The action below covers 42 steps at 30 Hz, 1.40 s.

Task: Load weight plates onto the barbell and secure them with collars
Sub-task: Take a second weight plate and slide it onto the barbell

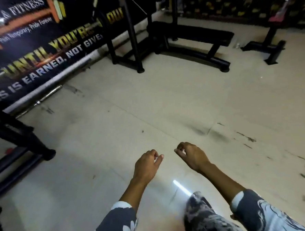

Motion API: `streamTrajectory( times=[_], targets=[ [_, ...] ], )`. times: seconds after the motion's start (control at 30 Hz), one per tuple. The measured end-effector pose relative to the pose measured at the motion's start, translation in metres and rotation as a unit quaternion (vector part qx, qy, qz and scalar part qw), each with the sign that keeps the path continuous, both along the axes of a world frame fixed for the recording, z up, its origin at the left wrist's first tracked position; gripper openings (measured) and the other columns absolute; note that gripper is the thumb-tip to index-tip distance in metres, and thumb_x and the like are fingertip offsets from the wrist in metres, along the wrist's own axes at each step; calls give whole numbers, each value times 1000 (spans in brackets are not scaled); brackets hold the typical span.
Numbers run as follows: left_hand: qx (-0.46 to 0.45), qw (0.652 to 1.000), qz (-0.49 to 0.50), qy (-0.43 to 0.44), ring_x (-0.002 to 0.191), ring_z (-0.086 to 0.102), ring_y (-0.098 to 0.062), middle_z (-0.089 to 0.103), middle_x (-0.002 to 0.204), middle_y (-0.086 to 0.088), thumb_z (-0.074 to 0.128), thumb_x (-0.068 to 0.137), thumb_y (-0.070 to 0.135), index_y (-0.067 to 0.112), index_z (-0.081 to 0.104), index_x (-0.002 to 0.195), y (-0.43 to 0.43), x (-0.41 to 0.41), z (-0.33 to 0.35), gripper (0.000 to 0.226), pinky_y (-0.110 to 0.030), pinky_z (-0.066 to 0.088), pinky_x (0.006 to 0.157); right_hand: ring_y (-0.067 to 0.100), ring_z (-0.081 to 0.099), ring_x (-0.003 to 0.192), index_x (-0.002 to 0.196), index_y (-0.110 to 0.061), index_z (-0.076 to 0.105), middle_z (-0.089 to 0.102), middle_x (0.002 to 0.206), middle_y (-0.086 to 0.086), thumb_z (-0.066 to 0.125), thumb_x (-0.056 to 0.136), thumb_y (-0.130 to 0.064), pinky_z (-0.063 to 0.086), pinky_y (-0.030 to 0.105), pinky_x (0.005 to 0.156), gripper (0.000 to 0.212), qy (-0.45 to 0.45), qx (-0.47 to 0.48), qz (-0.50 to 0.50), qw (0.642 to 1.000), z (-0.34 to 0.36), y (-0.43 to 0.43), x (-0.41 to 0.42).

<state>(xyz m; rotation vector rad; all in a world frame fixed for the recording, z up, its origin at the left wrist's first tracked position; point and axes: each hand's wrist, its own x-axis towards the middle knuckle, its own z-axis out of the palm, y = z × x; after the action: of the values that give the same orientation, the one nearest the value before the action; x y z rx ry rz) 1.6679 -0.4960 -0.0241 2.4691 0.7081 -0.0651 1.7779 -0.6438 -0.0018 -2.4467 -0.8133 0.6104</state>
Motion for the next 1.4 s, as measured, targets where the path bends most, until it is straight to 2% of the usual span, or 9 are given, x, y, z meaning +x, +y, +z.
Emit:
streamTrajectory(
  times=[0.2, 0.37, 0.53, 0.7, 0.9, 1.17, 1.4],
  targets=[
    [7, 991, 133, -27, 96, 60, -18, 66, 103, -1, 47, 93, 44, 14, 59, 93, 96, 124, 30, 32, -27, 44, 77, 26, 57, 101, 102, -13, 59, 63, 111, 7, 43, 94, -37, 38, 29, 74, 30, -13, 18, 110, 994, 25, 121, 145],
    [14, 977, 209, -45, 97, 60, -18, 67, 106, -2, 47, 93, 45, 14, 60, 99, 192, 198, 24, 34, -25, 42, 77, 23, 58, 101, 101, -14, 60, 65, 109, 5, 43, 94, -39, 39, 28, 75, 30, -7, 33, 187, 982, 27, 240, 231],
    [10, 968, 244, -59, 96, 60, -19, 67, 106, -3, 48, 93, 43, 13, 61, 98, 305, 277, 15, 33, -24, 40, 75, 23, 57, 102, 104, -14, 60, 64, 111, 5, 43, 94, -38, 37, 26, 74, 31, -22, 37, 213, 976, 32, 364, 316],
    [6, 963, 260, -65, 96, 61, -23, 67, 106, -6, 49, 93, 41, 11, 60, 100, 427, 354, 27, 33, -29, 45, 78, 25, 57, 103, 106, -12, 60, 64, 112, 8, 44, 94, -37, 40, 30, 76, 31, -25, 48, 221, 974, 49, 494, 394],
    [18, 958, 277, -69, 91, 61, -21, 67, 99, -4, 51, 92, 39, 11, 60, 93, 559, 427, 32, 29, -28, 45, 75, 22, 57, 101, 101, -14, 61, 64, 110, 5, 44, 94, -38, 36, 27, 72, 30, -15, 56, 240, 969, 45, 630, 472],
    [42, 941, 333, -53, 87, 58, -15, 63, 91, 2, 48, 92, 46, 18, 55, 86, 766, 523, 17, 30, -25, 40, 69, 25, 58, 99, 100, -12, 62, 65, 108, 8, 45, 94, -36, 42, 30, 74, 30, 0, 62, 297, 953, 30, 859, 581],
    [34, 898, 433, -65, 89, 59, -14, 65, 93, 3, 53, 90, 44, 18, 59, 89, 918, 560, 28, 27, -23, 38, 69, 24, 60, 96, 96, -12, 61, 66, 105, 7, 49, 93, -33, 40, 28, 71, 24, 25, 64, 383, 921, 25, 1052, 622]
  ],
)
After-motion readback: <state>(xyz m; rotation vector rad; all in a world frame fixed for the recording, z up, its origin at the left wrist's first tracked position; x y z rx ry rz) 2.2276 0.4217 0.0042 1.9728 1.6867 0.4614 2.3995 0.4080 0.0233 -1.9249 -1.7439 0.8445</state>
